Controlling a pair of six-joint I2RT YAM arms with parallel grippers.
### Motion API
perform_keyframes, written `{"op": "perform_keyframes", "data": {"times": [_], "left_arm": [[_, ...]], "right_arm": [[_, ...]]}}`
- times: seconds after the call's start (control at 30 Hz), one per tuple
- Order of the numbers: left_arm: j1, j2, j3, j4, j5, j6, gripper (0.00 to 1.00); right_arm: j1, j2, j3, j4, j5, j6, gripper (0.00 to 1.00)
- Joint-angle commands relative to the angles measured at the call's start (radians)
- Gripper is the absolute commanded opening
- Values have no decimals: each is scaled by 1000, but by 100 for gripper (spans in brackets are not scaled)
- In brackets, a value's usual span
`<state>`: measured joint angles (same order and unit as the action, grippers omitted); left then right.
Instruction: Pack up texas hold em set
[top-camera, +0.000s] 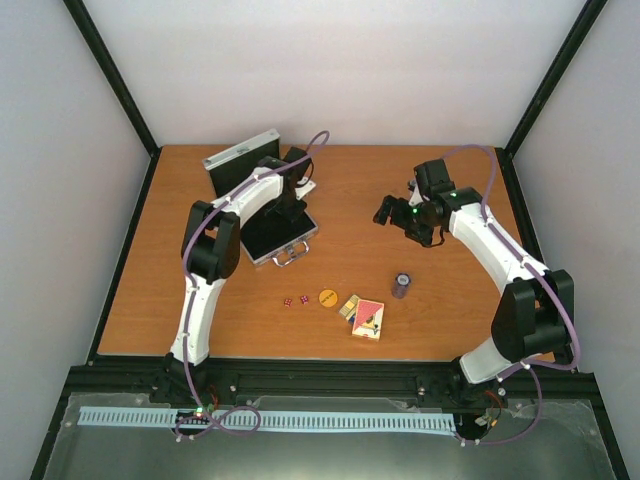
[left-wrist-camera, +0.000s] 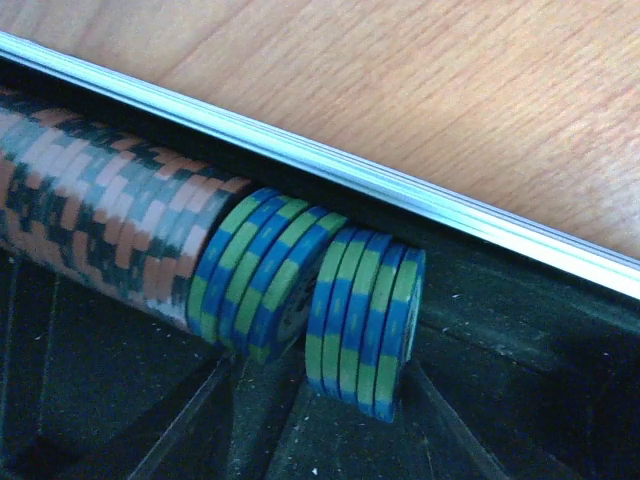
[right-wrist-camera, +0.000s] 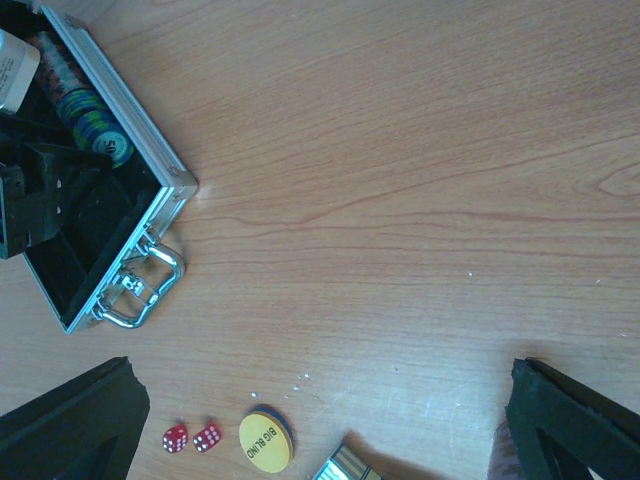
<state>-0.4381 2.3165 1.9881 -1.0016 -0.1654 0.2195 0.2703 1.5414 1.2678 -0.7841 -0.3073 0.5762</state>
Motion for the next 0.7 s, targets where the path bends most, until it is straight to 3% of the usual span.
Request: {"op": "perform_keyframes", "data": {"times": [0.0, 0.37, 0.67], "left_arm": [[-9, -69, -16, 47, -71, -10, 49], [-11, -101, -57, 126, -97, -42, 50], [-13, -165, -81, 111, 1, -58, 51]], "right_arm": [[-7, -27, -11, 19, -14, -17, 100], [-8, -27, -19, 21, -22, -29, 100], [-8, -40, -29, 32, -30, -31, 100]]}}
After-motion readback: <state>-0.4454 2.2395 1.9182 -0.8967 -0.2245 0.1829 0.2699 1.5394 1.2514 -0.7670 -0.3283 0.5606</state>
